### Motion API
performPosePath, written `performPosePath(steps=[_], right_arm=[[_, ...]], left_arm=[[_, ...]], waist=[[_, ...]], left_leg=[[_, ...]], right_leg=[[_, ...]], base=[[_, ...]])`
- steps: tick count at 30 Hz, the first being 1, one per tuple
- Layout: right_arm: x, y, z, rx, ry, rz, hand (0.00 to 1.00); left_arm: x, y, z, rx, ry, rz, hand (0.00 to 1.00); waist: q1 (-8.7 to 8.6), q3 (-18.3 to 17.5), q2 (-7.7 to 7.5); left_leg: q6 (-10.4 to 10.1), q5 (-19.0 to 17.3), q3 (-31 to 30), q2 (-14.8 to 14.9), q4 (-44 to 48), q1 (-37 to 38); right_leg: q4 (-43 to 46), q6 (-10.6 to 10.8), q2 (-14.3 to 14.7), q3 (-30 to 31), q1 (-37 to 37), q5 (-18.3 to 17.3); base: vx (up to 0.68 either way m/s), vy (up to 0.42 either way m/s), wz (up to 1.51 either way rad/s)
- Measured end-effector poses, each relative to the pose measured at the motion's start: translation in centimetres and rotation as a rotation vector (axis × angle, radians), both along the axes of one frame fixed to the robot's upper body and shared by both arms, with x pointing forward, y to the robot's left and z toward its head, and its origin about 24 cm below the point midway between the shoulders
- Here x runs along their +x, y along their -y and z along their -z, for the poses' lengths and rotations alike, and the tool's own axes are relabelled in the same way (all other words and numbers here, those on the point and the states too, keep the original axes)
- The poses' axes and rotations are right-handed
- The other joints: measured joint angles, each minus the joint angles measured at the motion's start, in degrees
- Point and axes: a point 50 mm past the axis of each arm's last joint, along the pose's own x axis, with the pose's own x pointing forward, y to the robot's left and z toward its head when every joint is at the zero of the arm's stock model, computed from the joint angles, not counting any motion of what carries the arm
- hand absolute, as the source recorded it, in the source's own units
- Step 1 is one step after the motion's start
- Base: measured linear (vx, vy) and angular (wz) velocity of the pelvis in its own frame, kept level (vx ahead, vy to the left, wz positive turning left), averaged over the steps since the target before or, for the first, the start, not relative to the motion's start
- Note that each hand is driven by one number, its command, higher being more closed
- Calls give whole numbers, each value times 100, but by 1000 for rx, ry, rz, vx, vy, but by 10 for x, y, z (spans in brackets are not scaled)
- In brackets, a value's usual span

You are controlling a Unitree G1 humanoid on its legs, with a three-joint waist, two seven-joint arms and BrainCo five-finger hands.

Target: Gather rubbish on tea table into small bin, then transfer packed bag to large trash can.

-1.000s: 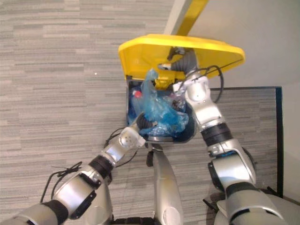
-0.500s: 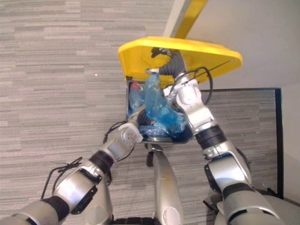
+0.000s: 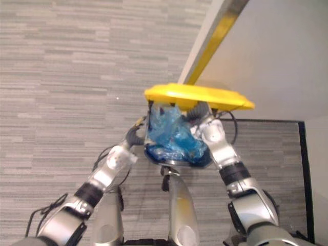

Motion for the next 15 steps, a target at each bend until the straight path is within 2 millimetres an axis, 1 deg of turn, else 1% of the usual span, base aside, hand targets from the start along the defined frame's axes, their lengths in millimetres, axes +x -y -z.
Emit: performPosePath(steps=[1, 2, 3, 4, 5, 8, 9, 10, 11, 12, 14, 15], right_arm=[[-4, 7, 12, 5, -42, 22, 0], [-8, 13, 21, 7, -75, 39, 0], [-10, 15, 25, 7, -90, 46, 0], [-14, 21, 34, -3, -120, 61, 0], [-18, 27, 42, -16, -149, 82, 0], [-26, 31, 55, -9, -190, 94, 0], [-30, 30, 61, -2, -208, 95, 0], [-34, 25, 70, 10, -228, 95, 0], [-40, 21, 80, 36, -252, 100, 0], [-42, 19, 84, 46, -262, 100, 0], [-57, 6, 107, 106, -331, 97, 0], [-60, 3, 112, 117, -345, 94, 0]], left_arm=[[-9, -16, 12, -28, -52, -40, 0], [-18, -28, 21, -51, -93, -69, 0], [-23, -36, 26, -61, -113, -89, 0], [-35, -52, 38, -76, -165, -136, 0], [-49, -66, 51, -90, -224, -181, 0], [-77, -88, 82, -80, -356, -283, 0], [-87, -94, 93, -79, -409, -321, 0], [-101, -102, 107, -79, -481, -372, 0], [-114, -105, 119, -89, -547, -415, 0], [-117, -105, 123, -97, -569, -431, 0], [-135, -95, 140, -132, -669, -468, 0], [-138, -93, 143, -135, -684, -469, 0]], waist=[[1, -53, 27], [9, -79, 36], [18, -86, 49], [30, -129, 84], [58, -176, 150], [96, -288, 286], [98, -297, 313], [99, -297, 314], [114, -309, 290], [119, -309, 280], [169, -312, 247], [168, -313, 247]], left_leg=[[18, 8, -56, -34, -18, 61], [36, 18, -59, -57, -76, 159], [47, 25, -68, -69, -108, 218], [59, 32, -80, -88, -155, 319], [73, 24, -81, -99, -159, 408], [72, 25, -77, -122, -152, 535], [55, 33, -71, -130, -150, 628], [54, 34, -57, -145, -146, 767], [60, 33, -43, -201, -132, 833], [61, 32, -27, -238, -130, 855], [145, 32, 203, -411, -120, 1005], [165, 23, 273, -425, -104, 1027]], right_leg=[[-21, 4, -41, -38, 96, -2], [-45, 6, -61, -41, 197, -3], [-71, 7, -71, -50, 260, -3], [-101, 19, -91, -66, 365, -10], [-109, 40, -104, -68, 455, -22], [-98, 81, -129, -64, 582, -43], [-73, 103, -134, -55, 658, -58], [-49, 109, -142, -36, 766, -62], [-12, 109, -179, 5, 800, -62], [17, 109, -210, 26, 800, -62], [10, 217, -306, 245, 807, 25], [-19, 232, -319, 270, 821, 50]], base=[[7, 29, 19], [3, 25, 14], [-1, 30, 9], [8, 45, 8], [9, 45, 8], [14, 38, 0], [21, 49, -3], [-6, 52, -6], [-14, 36, -7], [-62, 55, -12], [-97, 73, -33], [-115, 89, -52]])
